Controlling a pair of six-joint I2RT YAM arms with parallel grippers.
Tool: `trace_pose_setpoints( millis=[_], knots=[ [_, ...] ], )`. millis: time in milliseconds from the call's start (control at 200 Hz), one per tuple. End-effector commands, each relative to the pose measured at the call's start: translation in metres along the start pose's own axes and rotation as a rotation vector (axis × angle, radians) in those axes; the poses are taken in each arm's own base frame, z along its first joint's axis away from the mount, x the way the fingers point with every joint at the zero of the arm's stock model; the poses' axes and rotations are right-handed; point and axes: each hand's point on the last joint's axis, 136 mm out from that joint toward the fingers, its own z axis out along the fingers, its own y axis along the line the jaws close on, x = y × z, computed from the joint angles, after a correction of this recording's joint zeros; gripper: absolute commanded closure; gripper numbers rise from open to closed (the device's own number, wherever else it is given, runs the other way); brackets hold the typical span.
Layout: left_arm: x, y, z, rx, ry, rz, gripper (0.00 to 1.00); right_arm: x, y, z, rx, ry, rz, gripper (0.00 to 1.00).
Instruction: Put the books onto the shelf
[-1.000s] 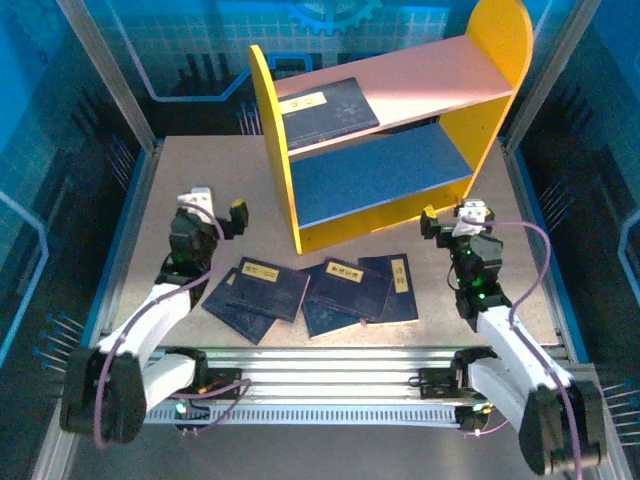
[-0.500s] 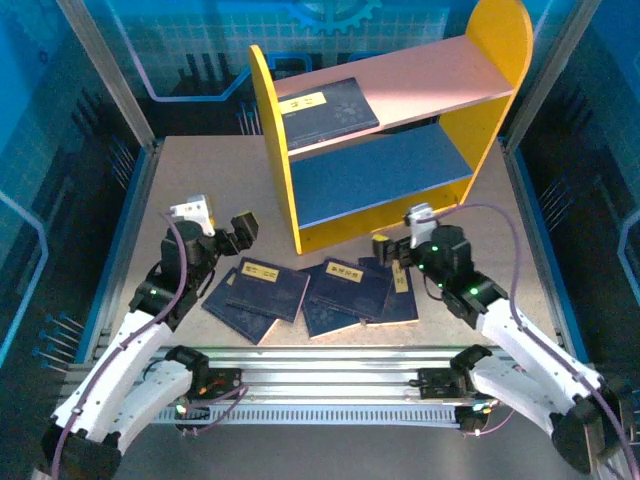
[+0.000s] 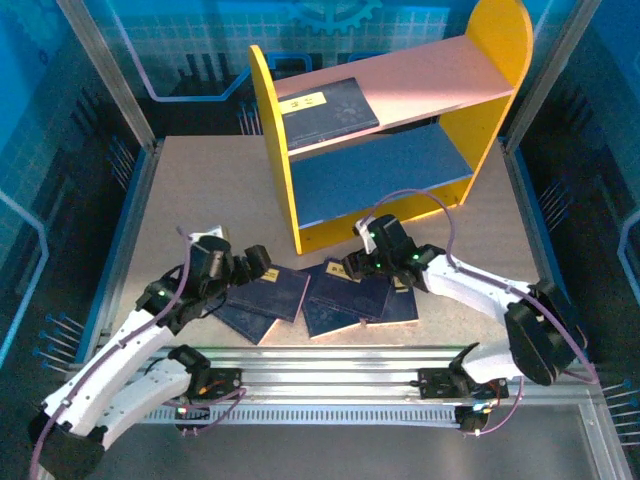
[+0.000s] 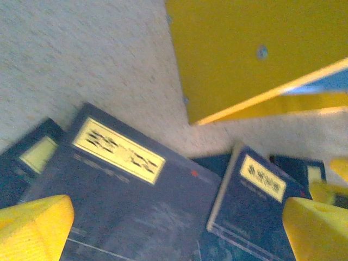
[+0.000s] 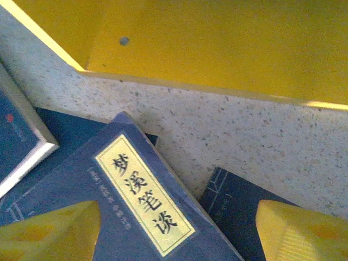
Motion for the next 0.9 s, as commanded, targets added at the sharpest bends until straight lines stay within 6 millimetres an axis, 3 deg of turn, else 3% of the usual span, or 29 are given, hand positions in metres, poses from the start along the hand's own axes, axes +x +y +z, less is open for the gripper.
trace_pose_setpoints(
  millis=[0,150,385,615,751,896],
  knots=[
    [0.031,-0.017,0.017,0.038,0.080,-0.040,0.01,0.015,-0.012,0.003,-0.013,0.102,0.086,0.25],
    [0.068,-0.051,0.035,0.048,0.160,0.038,0.01,0.026,-0.019,0.007,-0.028,0.171,0.132,0.29],
    [0.119,-0.097,0.055,0.083,0.285,0.102,0.01,0.062,-0.018,0.011,-0.032,0.274,0.227,0.31],
    [0.159,-0.116,0.076,0.133,0.417,0.071,0.01,0.083,-0.025,0.008,0.013,0.351,0.254,0.39],
    [0.165,-0.117,0.081,0.125,0.434,0.081,0.01,0.088,-0.026,0.006,0.025,0.376,0.263,0.41],
    [0.170,-0.116,0.085,0.113,0.452,0.094,0.01,0.100,-0.014,0.004,-0.031,0.430,0.313,0.49]
  ],
)
